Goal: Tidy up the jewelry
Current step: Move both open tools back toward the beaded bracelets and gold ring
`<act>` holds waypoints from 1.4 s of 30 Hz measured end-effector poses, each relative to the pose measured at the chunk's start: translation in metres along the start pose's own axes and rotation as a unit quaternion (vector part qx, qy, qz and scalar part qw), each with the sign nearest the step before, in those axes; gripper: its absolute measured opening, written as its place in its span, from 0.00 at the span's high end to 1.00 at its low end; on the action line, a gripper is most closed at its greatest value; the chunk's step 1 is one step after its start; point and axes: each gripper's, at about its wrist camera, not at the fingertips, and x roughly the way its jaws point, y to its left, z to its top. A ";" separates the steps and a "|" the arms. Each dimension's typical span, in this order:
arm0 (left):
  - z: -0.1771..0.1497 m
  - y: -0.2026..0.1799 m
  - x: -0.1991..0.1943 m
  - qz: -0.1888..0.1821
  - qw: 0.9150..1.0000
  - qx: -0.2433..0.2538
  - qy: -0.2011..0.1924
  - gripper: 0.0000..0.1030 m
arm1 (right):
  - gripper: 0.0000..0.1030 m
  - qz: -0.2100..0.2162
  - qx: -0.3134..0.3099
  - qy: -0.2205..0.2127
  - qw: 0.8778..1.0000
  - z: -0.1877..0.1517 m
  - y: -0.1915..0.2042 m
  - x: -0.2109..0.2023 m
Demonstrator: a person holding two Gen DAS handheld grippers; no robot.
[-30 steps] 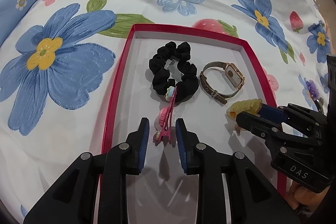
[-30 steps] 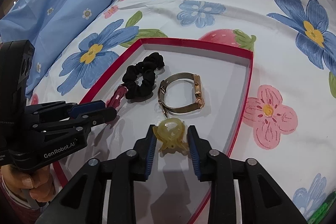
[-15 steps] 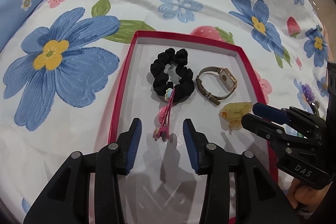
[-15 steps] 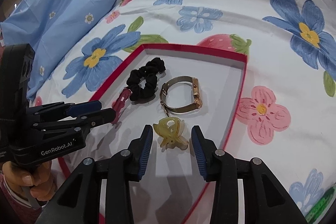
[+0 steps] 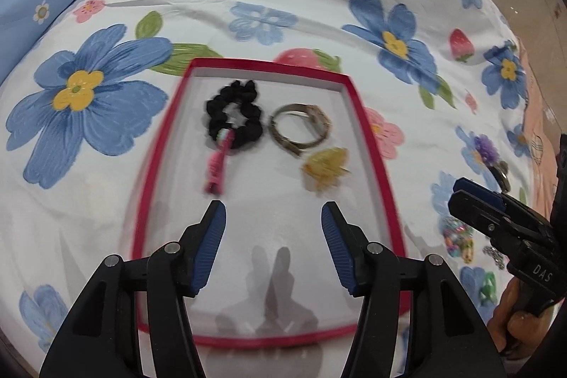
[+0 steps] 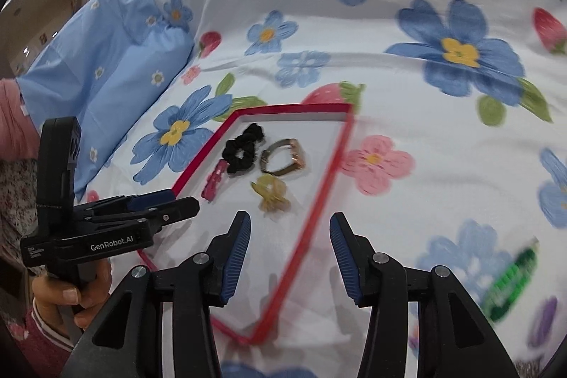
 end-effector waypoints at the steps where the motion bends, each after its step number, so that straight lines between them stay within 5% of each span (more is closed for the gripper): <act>1: -0.001 -0.005 -0.002 -0.004 1.000 0.003 0.000 0.46 | 0.53 -0.002 0.004 -0.003 1.000 -0.003 -0.004 -0.006; 23: -0.023 -0.122 0.001 -0.060 0.993 0.101 0.026 0.43 | 0.47 -0.114 0.128 -0.056 0.984 -0.085 -0.127 -0.125; 42: -0.031 -0.186 0.039 -0.072 0.982 0.161 0.071 0.43 | 0.47 -0.144 0.190 -0.060 0.969 -0.115 -0.190 -0.146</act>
